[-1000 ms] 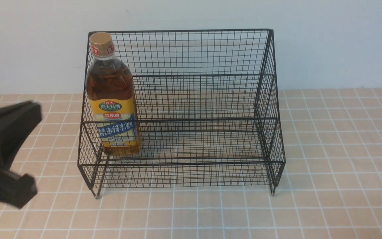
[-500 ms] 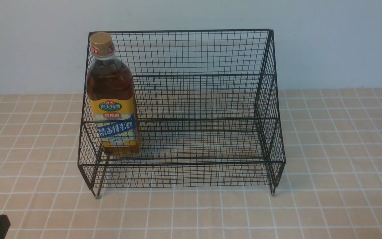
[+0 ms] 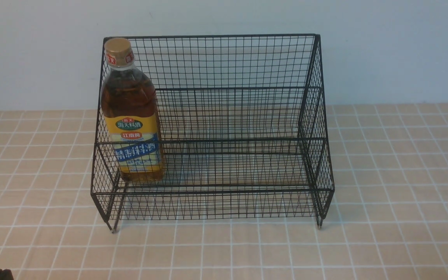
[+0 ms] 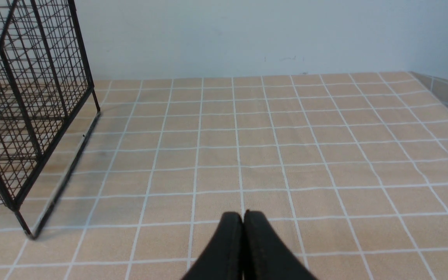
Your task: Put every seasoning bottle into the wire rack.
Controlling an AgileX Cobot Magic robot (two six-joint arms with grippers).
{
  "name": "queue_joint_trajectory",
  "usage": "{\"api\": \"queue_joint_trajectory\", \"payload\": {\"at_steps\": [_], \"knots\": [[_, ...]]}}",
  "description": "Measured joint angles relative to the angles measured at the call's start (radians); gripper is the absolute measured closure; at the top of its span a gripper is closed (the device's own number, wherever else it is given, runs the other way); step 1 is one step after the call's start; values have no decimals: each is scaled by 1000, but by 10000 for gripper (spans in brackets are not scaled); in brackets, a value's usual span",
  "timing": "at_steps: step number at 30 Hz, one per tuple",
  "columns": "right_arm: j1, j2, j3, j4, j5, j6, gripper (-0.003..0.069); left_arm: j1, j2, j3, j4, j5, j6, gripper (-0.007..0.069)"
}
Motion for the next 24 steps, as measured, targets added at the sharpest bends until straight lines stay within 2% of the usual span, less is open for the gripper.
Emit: {"api": "queue_joint_trajectory", "payload": {"at_steps": [7,24], "knots": [[0,0,0,0,0,0,672,0,0,0,75,0,0,631],[0,0,0,0,0,0,672,0,0,-1,79,64,0,631]]}}
